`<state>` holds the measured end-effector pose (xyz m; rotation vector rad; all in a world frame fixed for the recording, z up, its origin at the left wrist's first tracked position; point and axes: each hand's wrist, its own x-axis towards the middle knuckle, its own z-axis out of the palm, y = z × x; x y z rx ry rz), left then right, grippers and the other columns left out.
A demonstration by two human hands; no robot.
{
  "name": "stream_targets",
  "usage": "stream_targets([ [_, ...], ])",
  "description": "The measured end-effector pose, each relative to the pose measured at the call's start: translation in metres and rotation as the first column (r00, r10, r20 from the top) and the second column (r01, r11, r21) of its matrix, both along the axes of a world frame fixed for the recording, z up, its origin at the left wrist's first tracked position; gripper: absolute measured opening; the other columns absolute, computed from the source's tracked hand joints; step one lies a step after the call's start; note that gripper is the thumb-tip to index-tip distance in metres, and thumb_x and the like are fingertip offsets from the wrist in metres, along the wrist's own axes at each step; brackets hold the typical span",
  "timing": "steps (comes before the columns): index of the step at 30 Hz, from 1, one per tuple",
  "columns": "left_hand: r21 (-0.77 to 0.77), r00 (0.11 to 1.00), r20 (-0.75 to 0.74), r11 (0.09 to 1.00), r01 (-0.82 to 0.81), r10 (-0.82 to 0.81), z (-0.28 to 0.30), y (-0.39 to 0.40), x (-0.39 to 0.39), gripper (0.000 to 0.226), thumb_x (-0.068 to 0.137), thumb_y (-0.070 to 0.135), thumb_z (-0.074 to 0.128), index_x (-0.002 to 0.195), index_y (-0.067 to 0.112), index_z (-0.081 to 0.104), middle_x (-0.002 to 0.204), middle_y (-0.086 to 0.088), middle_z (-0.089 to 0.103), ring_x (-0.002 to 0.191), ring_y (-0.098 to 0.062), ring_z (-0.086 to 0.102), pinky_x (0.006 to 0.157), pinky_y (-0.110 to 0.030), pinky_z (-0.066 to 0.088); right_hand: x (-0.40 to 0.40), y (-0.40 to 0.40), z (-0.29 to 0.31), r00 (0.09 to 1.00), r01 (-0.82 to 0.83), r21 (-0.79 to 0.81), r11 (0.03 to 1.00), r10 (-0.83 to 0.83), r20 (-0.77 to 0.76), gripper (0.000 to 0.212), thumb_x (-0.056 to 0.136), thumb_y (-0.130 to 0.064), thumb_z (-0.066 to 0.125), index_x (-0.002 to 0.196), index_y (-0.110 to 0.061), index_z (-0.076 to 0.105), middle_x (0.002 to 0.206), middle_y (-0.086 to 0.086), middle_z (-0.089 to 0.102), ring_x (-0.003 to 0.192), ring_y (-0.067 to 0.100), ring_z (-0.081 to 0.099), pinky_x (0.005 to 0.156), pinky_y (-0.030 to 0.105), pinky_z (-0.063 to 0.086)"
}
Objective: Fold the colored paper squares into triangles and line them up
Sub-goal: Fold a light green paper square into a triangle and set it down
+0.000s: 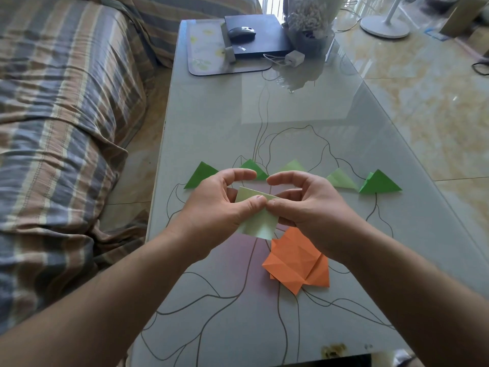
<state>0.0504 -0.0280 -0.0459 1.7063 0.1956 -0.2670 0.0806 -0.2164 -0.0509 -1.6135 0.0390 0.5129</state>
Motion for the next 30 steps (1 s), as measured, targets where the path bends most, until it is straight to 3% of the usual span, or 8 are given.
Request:
stream_targets([
  [4,-0.003,0.998,-0.036,0.999,0.044,-0.044,-0.0017,0.0005,-0.0003,0.056,0.088,0.016,0.08,0.137,0.027,0.055,0.094,-0.009,0.08,0.09,-0.023,0.078,0.087,-0.039,0.061,0.0015,-0.0017,-0.0027,1.0,0.008,0.01,1.0,-0.008,0.012,0.041,0.082,-0.008,0.081,0.119,-0.021,0.068,0.093,0.02,0.075,0.081,0.03,0.067,0.084,0.048,0.056],
  [7,0.019,0.999,-0.035,0.999,0.037,-0.036,-0.0032,-0.0006,0.0002,0.054,0.09,0.014,0.079,0.136,0.029,0.055,0.094,-0.011,0.079,0.089,-0.024,0.078,0.09,-0.043,0.062,0.001,-0.0005,-0.0042,1.0,0.009,0.011,1.0,-0.009,0.019,0.041,0.083,-0.006,0.079,0.12,-0.021,0.067,0.098,0.025,0.074,0.083,0.033,0.067,0.092,0.059,0.056],
  [14,0.047,0.999,-0.042,0.999,0.021,-0.019,-0.0049,-0.0026,0.0006,0.063,0.077,0.024,0.078,0.133,0.038,0.051,0.092,-0.012,0.078,0.092,-0.034,0.075,0.092,-0.054,0.059,0.001,0.0003,-0.0043,0.999,0.035,0.036,0.999,-0.036,0.021,0.048,0.073,-0.014,0.079,0.119,-0.023,0.068,0.1,0.028,0.072,0.084,0.037,0.067,0.096,0.067,0.053],
  [17,0.011,0.999,-0.043,1.0,-0.006,0.007,-0.0071,-0.0028,0.0021,0.059,0.084,0.014,0.079,0.131,0.037,0.05,0.091,-0.011,0.079,0.092,-0.034,0.076,0.094,-0.057,0.058,0.0029,-0.0013,-0.0041,0.998,0.045,0.041,0.998,-0.047,0.047,0.044,0.082,-0.004,0.08,0.12,-0.022,0.067,0.091,0.021,0.073,0.08,0.033,0.064,0.092,0.061,0.055],
  [21,-0.023,0.999,-0.037,0.999,-0.029,0.028,-0.0079,-0.0018,0.0021,0.059,0.074,0.021,0.076,0.125,0.037,0.052,0.093,-0.012,0.079,0.093,-0.033,0.076,0.094,-0.058,0.058,0.0038,-0.0034,-0.0043,0.996,0.063,0.061,0.996,-0.067,0.062,0.041,0.088,0.001,0.076,0.122,-0.02,0.067,0.085,0.012,0.071,0.079,0.028,0.064,0.083,0.045,0.055],
  [26,-0.035,0.999,-0.039,0.999,-0.025,0.023,-0.009,-0.0002,0.0034,0.059,0.079,0.013,0.077,0.128,0.035,0.053,0.093,-0.014,0.079,0.092,-0.033,0.076,0.094,-0.057,0.058,0.0047,-0.0016,-0.0044,1.0,0.015,0.124,0.992,-0.017,0.018,0.052,0.079,-0.007,0.079,0.126,-0.023,0.064,0.09,0.018,0.067,0.084,0.034,0.062,0.093,0.06,0.054],
  [30,-0.036,0.998,-0.064,0.999,0.025,-0.027,-0.0056,-0.0012,0.0007,0.057,0.089,0.002,0.075,0.132,0.029,0.051,0.094,-0.015,0.079,0.09,-0.032,0.078,0.093,-0.054,0.06,0.0008,0.0002,-0.0023,0.997,-0.056,0.075,0.996,0.052,0.049,0.058,0.077,-0.003,0.078,0.129,-0.022,0.061,0.085,0.009,0.07,0.077,0.027,0.066,0.081,0.05,0.054],
])
